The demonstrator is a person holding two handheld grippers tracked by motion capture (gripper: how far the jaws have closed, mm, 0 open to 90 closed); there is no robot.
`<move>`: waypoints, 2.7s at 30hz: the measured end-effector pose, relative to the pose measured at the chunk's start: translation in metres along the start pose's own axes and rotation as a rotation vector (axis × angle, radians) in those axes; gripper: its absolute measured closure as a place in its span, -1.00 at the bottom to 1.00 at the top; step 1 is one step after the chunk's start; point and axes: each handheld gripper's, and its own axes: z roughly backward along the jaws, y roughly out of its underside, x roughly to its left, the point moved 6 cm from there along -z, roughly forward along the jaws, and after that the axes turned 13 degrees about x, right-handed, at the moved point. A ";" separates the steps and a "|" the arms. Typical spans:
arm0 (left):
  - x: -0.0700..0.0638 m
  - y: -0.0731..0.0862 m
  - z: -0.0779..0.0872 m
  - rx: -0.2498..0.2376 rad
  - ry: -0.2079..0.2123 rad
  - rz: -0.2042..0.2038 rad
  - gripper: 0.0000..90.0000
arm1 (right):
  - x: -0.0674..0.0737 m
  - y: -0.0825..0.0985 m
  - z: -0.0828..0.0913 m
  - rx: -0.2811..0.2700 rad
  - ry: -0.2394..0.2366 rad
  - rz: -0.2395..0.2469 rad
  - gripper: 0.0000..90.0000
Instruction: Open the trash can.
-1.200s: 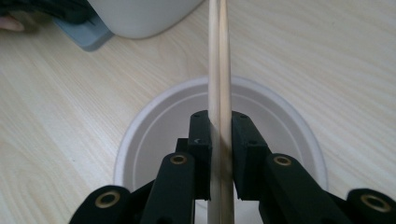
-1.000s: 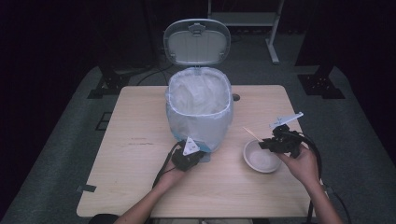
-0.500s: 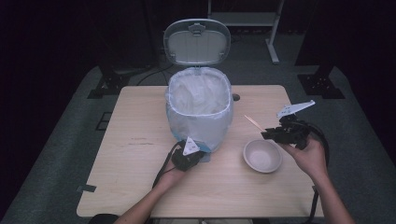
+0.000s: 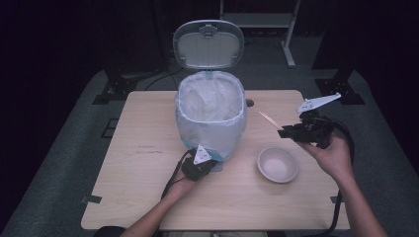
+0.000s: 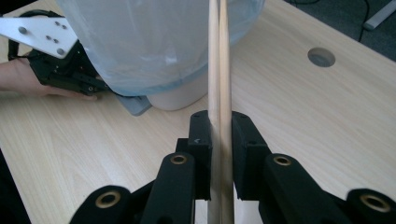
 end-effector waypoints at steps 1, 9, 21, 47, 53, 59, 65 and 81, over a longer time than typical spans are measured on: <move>0.000 0.000 0.000 0.000 0.000 0.000 0.95 | 0.001 -0.004 0.005 -0.006 0.000 0.009 0.75; 0.000 0.000 0.000 0.002 -0.001 -0.003 0.94 | 0.002 -0.016 0.019 -0.011 -0.001 0.025 0.75; 0.000 0.000 0.000 0.002 -0.003 -0.003 0.94 | 0.009 -0.034 0.037 -0.017 -0.003 0.053 0.75; 0.000 0.000 0.000 0.003 -0.002 -0.003 0.94 | 0.025 -0.089 0.077 -0.031 -0.012 0.124 0.75; 0.000 0.000 0.000 0.002 -0.001 -0.002 0.94 | 0.031 -0.104 0.084 -0.032 -0.014 0.146 0.75; 0.000 0.000 0.000 0.002 -0.001 -0.002 0.94 | 0.036 -0.119 0.090 -0.036 -0.022 0.160 0.75; 0.000 0.000 0.000 0.002 -0.001 -0.003 0.94 | 0.041 -0.132 0.092 -0.033 -0.035 0.174 0.75; 0.000 0.000 0.000 0.002 -0.001 -0.002 0.94 | 0.052 -0.166 0.088 -0.008 -0.043 0.209 0.75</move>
